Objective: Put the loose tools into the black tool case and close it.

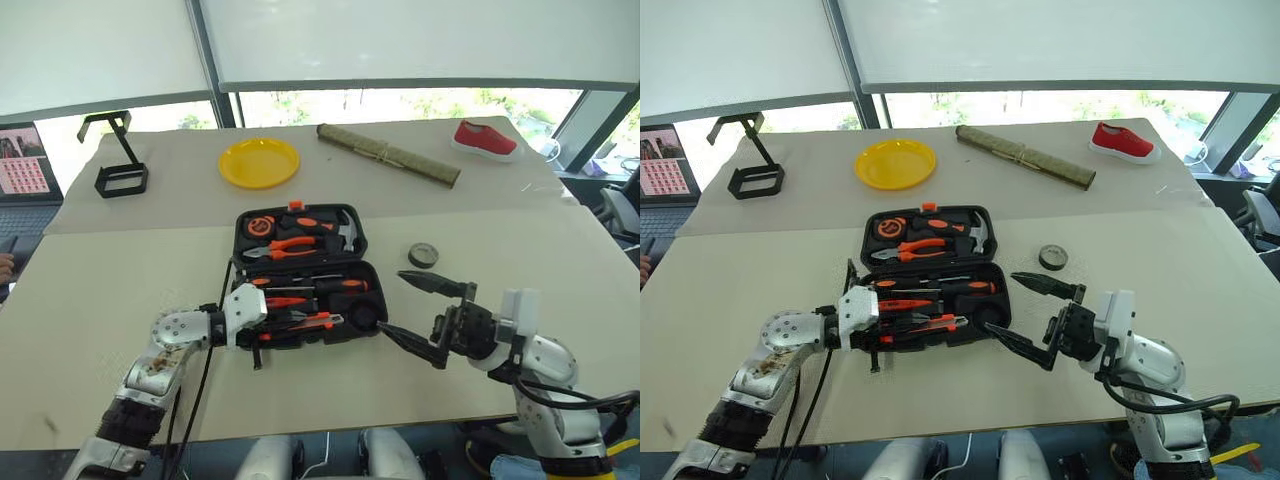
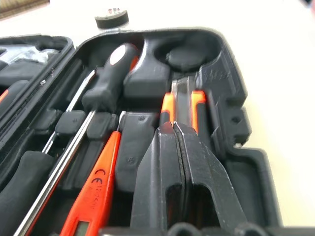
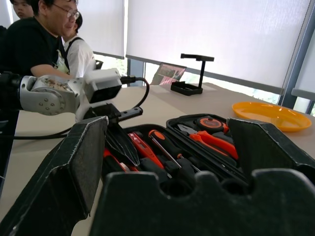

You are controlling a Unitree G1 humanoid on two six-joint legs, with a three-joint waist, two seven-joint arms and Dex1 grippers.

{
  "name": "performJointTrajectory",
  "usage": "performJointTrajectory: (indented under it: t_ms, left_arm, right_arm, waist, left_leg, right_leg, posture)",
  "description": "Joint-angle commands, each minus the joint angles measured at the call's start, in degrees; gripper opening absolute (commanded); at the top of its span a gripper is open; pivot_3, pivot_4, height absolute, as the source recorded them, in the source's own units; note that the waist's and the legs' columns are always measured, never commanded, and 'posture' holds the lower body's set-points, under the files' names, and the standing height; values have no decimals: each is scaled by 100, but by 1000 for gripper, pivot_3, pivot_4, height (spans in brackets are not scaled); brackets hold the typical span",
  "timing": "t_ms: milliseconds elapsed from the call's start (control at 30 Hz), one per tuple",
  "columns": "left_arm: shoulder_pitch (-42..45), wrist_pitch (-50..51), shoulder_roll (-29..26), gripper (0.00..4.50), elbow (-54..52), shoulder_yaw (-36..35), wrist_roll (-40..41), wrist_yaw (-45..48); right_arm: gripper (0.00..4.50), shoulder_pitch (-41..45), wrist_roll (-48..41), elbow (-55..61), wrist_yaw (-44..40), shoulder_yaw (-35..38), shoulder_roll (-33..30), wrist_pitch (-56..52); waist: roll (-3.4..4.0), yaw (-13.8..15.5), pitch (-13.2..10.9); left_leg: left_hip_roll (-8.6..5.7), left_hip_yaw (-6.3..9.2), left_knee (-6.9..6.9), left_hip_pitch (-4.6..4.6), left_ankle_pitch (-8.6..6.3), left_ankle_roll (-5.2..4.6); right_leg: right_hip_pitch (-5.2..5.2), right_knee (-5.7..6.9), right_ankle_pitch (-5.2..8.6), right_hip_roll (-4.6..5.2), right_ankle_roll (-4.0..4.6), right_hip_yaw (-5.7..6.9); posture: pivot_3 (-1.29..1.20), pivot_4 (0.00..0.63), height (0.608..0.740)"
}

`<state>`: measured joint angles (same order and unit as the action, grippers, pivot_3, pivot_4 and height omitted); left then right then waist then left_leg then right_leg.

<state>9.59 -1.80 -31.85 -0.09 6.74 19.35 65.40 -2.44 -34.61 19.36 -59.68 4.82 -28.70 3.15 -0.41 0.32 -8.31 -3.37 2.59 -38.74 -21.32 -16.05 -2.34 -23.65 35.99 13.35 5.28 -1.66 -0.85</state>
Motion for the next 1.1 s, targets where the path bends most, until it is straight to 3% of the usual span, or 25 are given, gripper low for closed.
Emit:
performJointTrajectory:
  t_ms: [33,67,167,300,500,600,733,800,867,967,1100]
  left_arm:
    - [-57,648,-262,58,-499,-786,895,-33]
    - [-103,906,-373,58,-579,-990,1125,-51]
    - [-476,1363,-861,792,-825,-1570,1466,20]
    - [-1228,1068,-1323,2246,-807,-2374,1469,363]
    - [-1871,714,-1342,4385,-345,-3309,1832,969]
    - [-1944,906,-1311,4453,-449,-3499,2143,1068]
    - [-2085,960,-1231,4453,-721,-3441,2249,1118]
    - [-2009,1004,-1152,4453,-855,-3384,2337,1058]
    - [-1922,1047,-1072,4453,-957,-3331,2451,1062]
    - [-1857,1141,-1066,4453,-989,-3257,2432,1032]
    - [-1795,1146,-1036,4453,-1027,-3198,2387,990]
  right_arm:
    - [4500,18,-186,191,-45,253,-150,-17]
    - [4500,-21,-232,224,-49,324,-209,-62]
    - [4500,-263,-390,295,-69,618,-479,-231]
    - [4500,-744,-397,253,-27,1120,-649,-184]
    - [4500,-1325,68,-169,291,1745,-581,93]
    - [4500,-1465,249,-337,414,1839,-594,74]
    - [4500,-852,615,-420,1048,1564,-775,-522]
    - [4500,41,873,-500,1329,1168,-1206,-1427]
    - [4500,775,1026,-648,1111,736,-1624,-1947]
    - [4500,2200,1659,-1445,486,-479,-2233,-2969]
    - [4500,3453,2491,-2708,-12,-1526,-2177,-2763]
  waist:
    - [-4,4,-3]
    - [-8,4,-5]
    - [-8,-1,-8]
    - [-8,6,-10]
    - [-8,51,-12]
    - [-10,73,-13]
    - [-10,9,-13]
    - [-9,-55,-16]
    - [2,-112,-32]
    - [-10,-92,-47]
    - [-14,-88,-55]
  left_leg:
    - [-2,0,0,-13,1,1]
    - [-2,-1,-6,-35,1,2]
    - [0,2,-13,-60,4,6]
    - [-1,1,-6,-55,2,2]
    - [3,-1,-11,-54,2,3]
    - [7,0,-17,-52,3,3]
    - [9,-9,-17,-48,3,3]
    - [13,-19,-16,-48,4,5]
    - [14,-33,-18,-44,7,7]
    - [28,-25,-11,-42,19,10]
    - [18,-32,-13,-63,21,9]
  right_leg:
    - [-16,3,-1,1,2,-1]
    - [-38,10,-1,0,2,-1]
    - [-59,10,-5,0,7,1]
    - [-51,0,-5,1,7,1]
    - [-43,-8,-5,7,8,2]
    - [-38,-8,-7,13,10,2]
    - [-39,-2,-8,10,11,0]
    - [-46,2,-13,6,17,-7]
    - [-51,8,-19,4,20,-15]
    - [-45,3,-21,-15,36,9]
    - [-60,0,-23,-10,35,11]
  posture:
    - [0,150,740]
    - [0,150,740]
    - [0,150,740]
    - [0,150,740]
    - [0,150,740]
    - [0,150,740]
    - [0,150,740]
    - [0,150,740]
    - [0,150,740]
    - [0,150,740]
    - [0,150,740]
